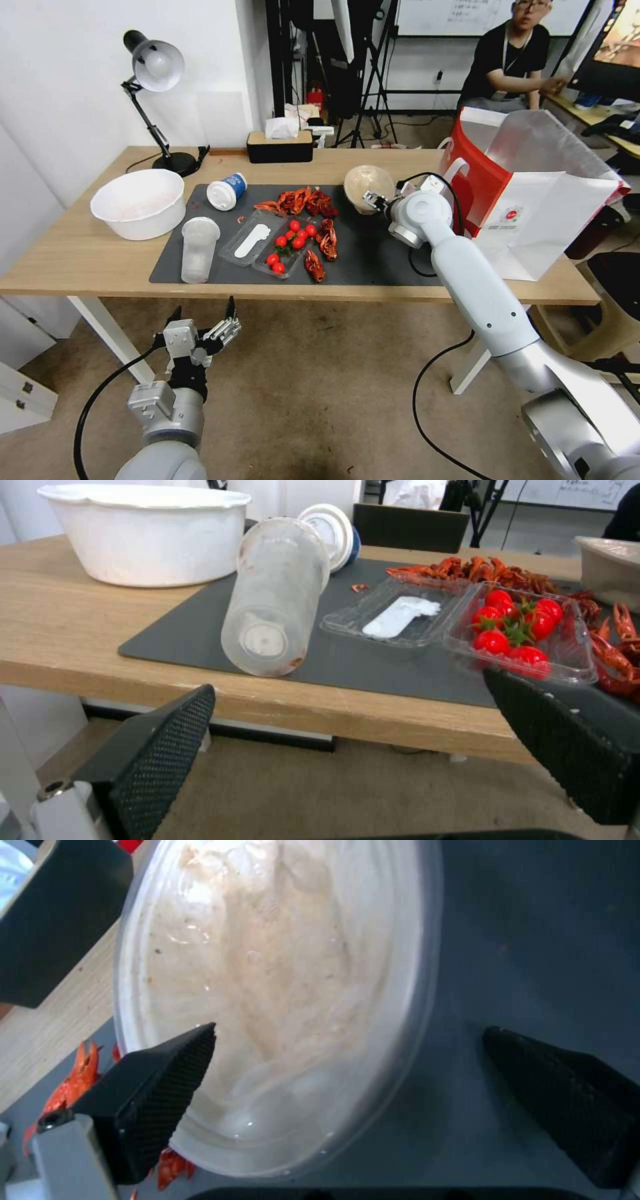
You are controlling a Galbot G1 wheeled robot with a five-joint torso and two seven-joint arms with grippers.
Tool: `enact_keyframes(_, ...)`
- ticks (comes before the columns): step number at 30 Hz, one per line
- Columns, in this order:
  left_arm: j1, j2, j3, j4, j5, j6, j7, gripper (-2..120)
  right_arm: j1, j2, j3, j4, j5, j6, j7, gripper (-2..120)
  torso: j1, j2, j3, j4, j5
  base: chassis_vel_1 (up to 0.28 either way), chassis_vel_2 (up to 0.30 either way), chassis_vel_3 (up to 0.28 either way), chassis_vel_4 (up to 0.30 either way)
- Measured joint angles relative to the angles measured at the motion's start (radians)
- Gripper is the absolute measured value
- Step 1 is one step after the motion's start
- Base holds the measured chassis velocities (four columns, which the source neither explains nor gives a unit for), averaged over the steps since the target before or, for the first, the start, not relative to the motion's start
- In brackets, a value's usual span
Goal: Pick up the trash from the table and place it into the takeout bag.
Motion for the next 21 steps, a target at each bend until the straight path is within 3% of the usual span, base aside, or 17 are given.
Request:
enact_keyframes(8,0.004,0.001,-0.003,-0.003,-0.001,-0.001,0.000,100,0.026,0.025,-0.002,-0.048,-0.001,0.000,-0.021,100,0.000,0.000,0.000,0.0000,0.0000,0.000,0.000,0.000,0.000)
enact_keyframes(11,0.005,0.001,-0.002,-0.004,-0.001,-0.001,0.000,100,0.031,0.033,-0.001,-0.059,-0.001,0.000,-0.025,95,0.000,0.000,0.000,0.0000,0.0001,0.000,0.000,0.000,0.000)
enact_keyframes(21,0.003,0.002,0.000,-0.005,0.001,0.000,0.005,100,0.034,0.035,0.003,-0.080,-0.004,0.001,-0.033,59,0.000,0.000,0.000,0.0000,0.0001,0.000,0.000,0.000,0.000)
